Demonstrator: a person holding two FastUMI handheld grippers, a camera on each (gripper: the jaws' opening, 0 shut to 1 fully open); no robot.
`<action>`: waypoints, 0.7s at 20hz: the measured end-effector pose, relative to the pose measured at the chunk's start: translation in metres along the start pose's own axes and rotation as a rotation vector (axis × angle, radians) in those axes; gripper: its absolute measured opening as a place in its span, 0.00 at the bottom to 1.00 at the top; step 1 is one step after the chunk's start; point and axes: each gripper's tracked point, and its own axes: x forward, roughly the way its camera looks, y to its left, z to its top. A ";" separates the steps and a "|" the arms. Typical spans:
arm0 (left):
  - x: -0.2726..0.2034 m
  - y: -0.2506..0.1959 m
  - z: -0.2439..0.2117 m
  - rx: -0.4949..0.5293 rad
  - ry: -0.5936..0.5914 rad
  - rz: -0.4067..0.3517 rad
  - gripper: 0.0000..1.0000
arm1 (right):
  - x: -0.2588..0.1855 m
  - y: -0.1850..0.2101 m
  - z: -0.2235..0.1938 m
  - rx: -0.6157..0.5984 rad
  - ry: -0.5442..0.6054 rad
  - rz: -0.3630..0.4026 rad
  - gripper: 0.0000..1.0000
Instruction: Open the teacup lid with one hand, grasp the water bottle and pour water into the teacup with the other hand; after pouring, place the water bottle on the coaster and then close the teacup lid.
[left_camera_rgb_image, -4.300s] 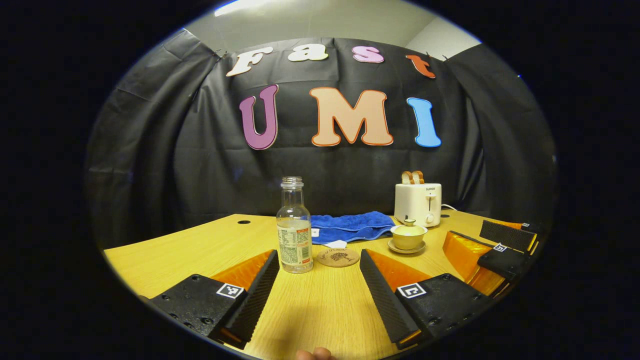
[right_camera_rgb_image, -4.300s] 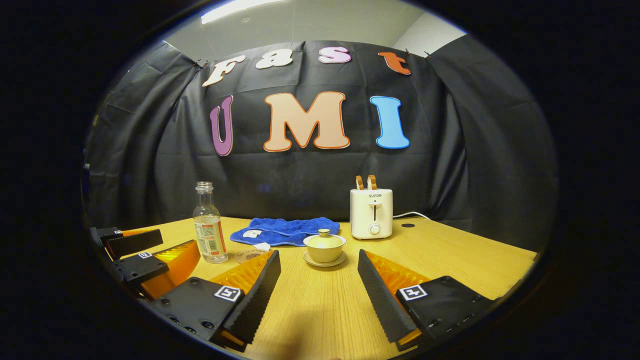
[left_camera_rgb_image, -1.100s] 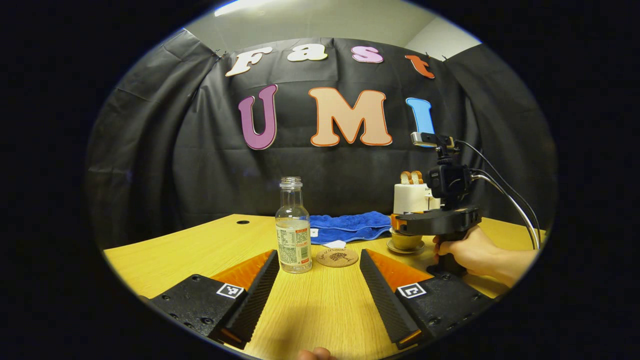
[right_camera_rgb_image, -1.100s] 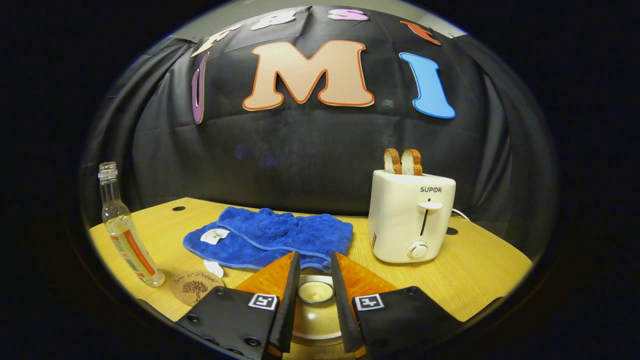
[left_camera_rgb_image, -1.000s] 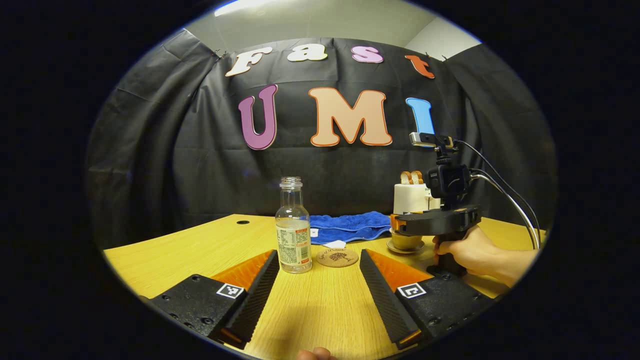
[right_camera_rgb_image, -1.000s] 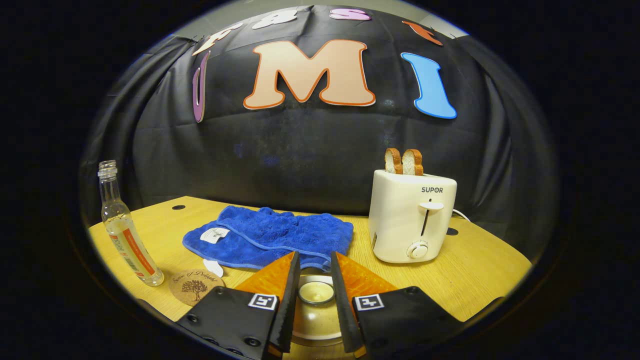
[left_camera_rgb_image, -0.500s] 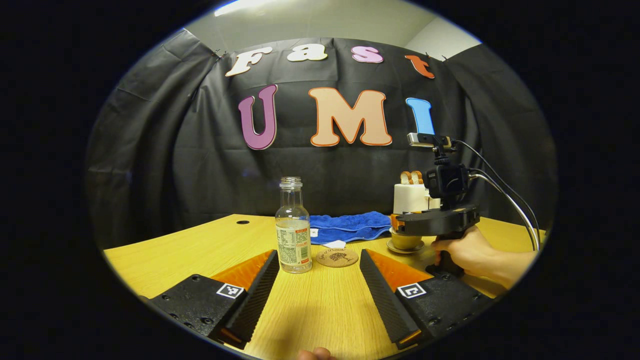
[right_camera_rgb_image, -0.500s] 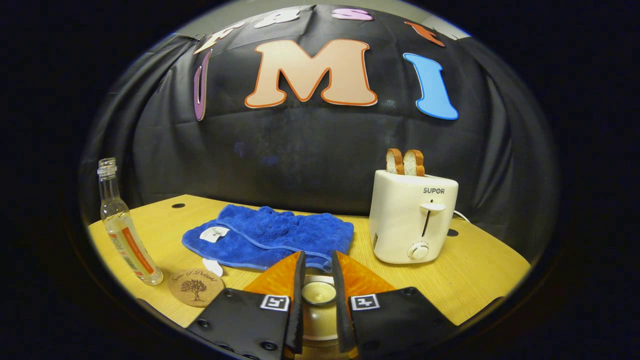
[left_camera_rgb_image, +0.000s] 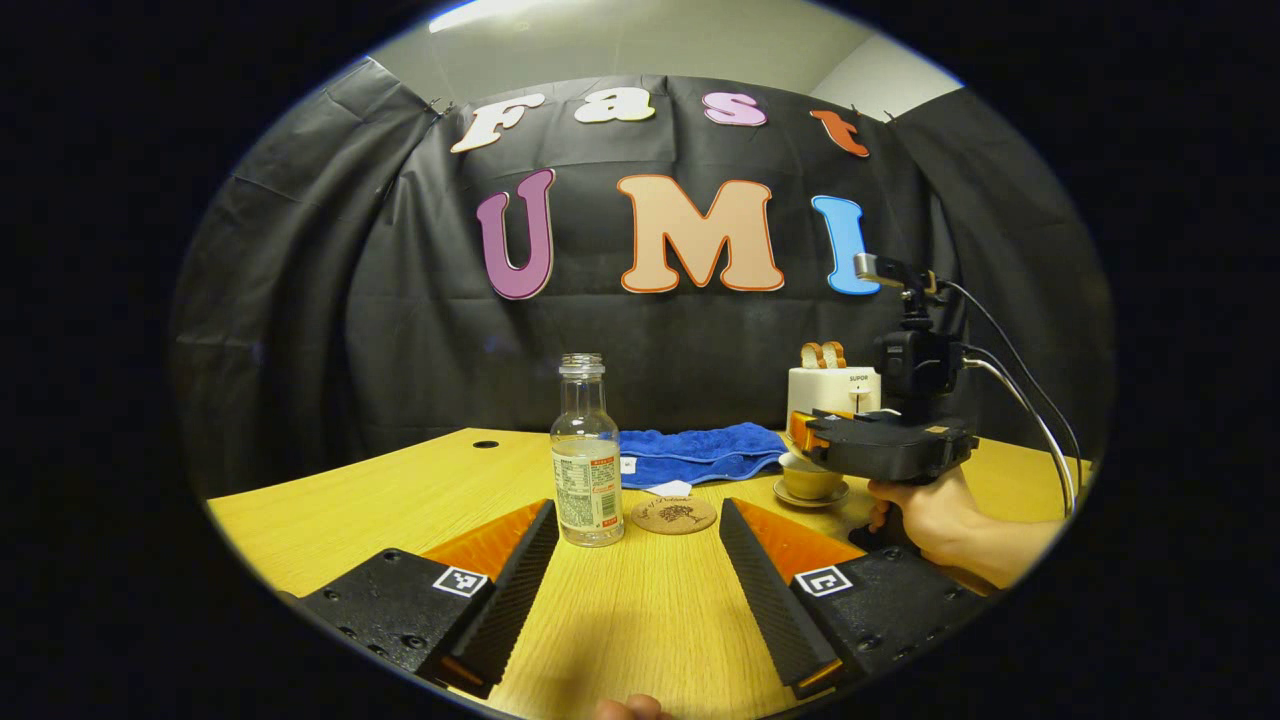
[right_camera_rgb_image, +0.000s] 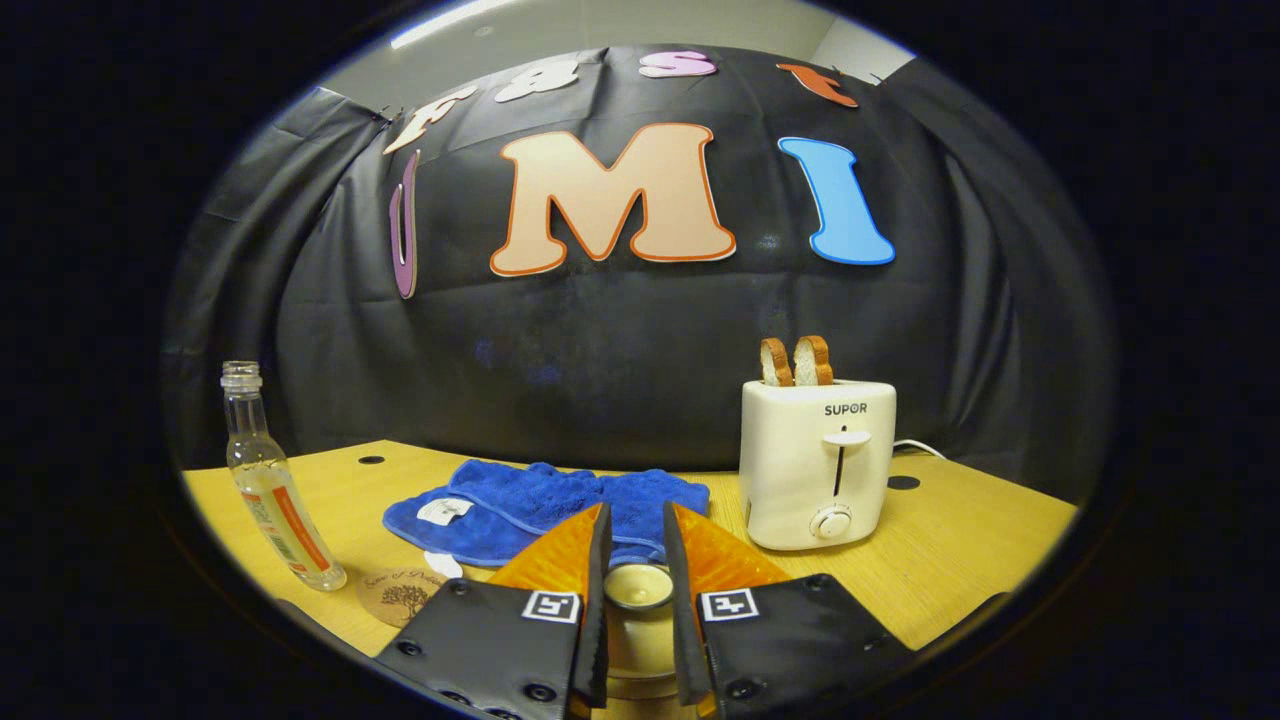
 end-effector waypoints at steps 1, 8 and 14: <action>0.001 0.000 0.001 0.001 0.000 0.000 0.95 | -0.002 0.001 -0.001 -0.002 0.002 0.001 0.30; 0.001 0.000 -0.001 0.000 0.000 0.002 0.95 | -0.032 -0.004 0.001 -0.004 0.004 0.025 0.30; 0.000 0.009 -0.001 0.002 0.002 0.047 0.95 | -0.083 -0.021 0.006 -0.004 -0.001 0.033 0.30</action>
